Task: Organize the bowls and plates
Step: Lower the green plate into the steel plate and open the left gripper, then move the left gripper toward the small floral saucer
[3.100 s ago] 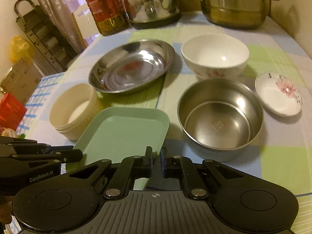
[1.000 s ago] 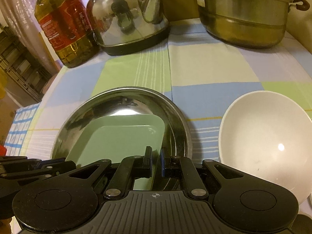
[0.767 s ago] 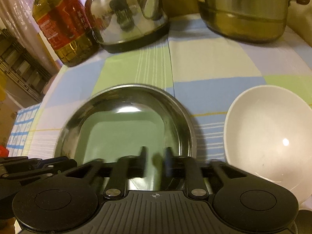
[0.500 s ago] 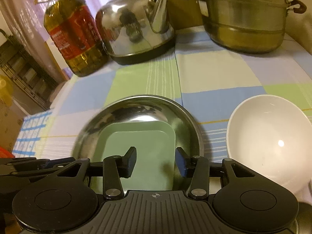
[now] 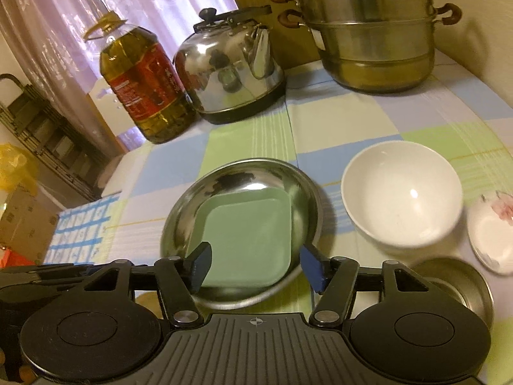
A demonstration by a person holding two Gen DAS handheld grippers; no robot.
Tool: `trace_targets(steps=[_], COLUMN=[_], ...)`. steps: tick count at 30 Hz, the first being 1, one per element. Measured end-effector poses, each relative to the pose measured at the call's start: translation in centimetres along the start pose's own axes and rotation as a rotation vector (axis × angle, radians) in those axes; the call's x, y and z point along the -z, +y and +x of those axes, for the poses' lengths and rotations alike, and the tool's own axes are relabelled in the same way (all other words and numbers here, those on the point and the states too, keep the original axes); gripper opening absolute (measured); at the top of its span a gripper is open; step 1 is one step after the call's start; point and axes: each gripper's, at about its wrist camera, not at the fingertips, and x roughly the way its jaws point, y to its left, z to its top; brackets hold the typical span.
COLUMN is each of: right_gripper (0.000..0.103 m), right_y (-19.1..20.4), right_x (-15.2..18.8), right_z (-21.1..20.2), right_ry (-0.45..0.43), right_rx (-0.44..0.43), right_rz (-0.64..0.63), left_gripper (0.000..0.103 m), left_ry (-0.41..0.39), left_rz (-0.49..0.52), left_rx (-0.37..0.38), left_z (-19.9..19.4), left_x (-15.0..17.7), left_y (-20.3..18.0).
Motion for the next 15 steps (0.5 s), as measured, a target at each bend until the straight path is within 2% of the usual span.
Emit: trace_targets(steps=[7, 15], right_gripper=[0.066, 0.067], right_y=[-1.0, -4.2], right_x=[1.8, 3.1], right_z=[-4.1, -7.6], right_ry=[0.021, 0.073], right_rx=[-0.054, -0.115], right_rz=[0.0, -0.052], left_gripper=[0.02, 0.02], left_ry=[0.005, 0.021], left_rz=[0.0, -0.054], left_rx=[0.006, -0.034], left_z=[-2.5, -4.2], left_x=[2.3, 5.1], left_y=[-2.8, -7.4])
